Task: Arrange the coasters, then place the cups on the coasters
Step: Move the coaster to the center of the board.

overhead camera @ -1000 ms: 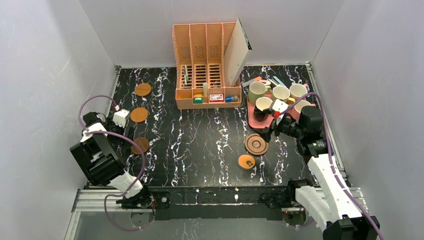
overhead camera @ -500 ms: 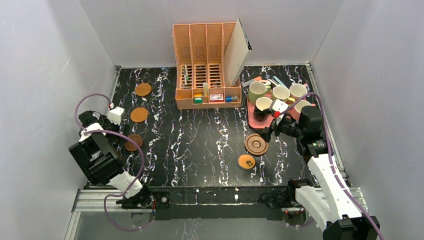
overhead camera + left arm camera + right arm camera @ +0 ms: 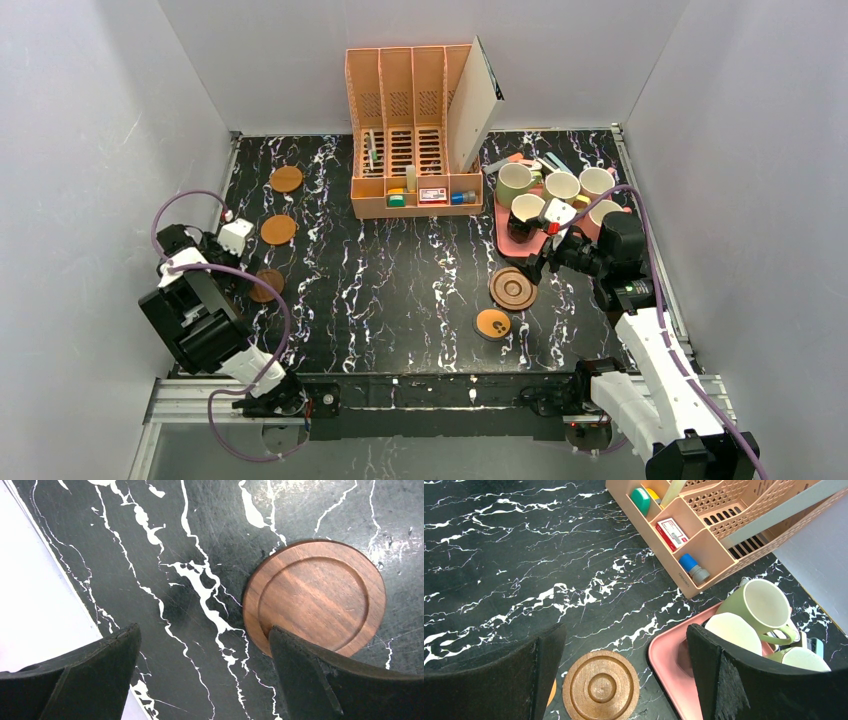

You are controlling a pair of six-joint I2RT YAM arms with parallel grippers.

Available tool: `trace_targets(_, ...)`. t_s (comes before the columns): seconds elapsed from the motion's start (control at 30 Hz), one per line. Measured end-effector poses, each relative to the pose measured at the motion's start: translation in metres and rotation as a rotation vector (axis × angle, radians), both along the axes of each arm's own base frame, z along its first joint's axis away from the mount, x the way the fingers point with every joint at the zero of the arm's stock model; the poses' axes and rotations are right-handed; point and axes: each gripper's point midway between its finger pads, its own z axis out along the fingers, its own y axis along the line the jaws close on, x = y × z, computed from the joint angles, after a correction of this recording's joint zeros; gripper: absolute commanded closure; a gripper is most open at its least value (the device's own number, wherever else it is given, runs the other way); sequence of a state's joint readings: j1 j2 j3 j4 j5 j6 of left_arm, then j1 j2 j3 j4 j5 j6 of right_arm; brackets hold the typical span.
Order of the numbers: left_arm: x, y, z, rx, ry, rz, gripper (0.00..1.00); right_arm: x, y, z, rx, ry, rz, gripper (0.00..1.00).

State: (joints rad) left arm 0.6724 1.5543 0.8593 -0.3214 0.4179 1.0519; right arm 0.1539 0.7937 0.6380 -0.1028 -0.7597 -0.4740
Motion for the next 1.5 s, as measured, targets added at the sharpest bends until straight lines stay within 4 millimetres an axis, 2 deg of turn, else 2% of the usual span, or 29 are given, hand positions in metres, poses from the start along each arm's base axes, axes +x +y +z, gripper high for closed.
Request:
trace_targets(0.43,-0.02,-0.02,-0.003,-0.094,0.067,-0.016,0.02,0.0,0.0,0.0,0.001,0.0,0.003,0.02)
trace_targets(0.6,-0.022,-0.022,-0.001,-0.121,0.07,-0.001,0.02,0.0,0.0,0.0,0.001,0.0,0.002,0.02)
trace_targets(0.8,-0.016,-0.022,0.012,-0.189,0.027,0.045,0.02,-0.001,0.0,0.002,0.001,-0.009,0.0,0.02)
trace_targets(1.03,-0.003,-0.005,0.04,-0.281,-0.071,0.162,0.02,0.005,-0.01,0.001,-0.026,-0.011,-0.075,0.02)
trace_targets(1.2,0.003,-0.002,0.045,-0.314,-0.106,0.204,0.02,0.003,-0.026,-0.005,-0.11,0.053,-0.133,0.02)
trace_targets(1.33,0.013,-0.006,0.052,-0.359,-0.153,0.211,0.02,0.011,-0.067,-0.009,-0.122,0.12,-0.261,0.02)
trace_targets(1.4,0.016,-0.01,0.055,-0.389,-0.172,0.209,0.02,0.009,-0.088,-0.012,-0.099,0.158,-0.325,0.02)
trace_targets(1.5,0.019,-0.018,0.058,-0.435,-0.193,0.201,0.02,0.003,-0.108,-0.007,-0.062,0.161,-0.395,0.02)
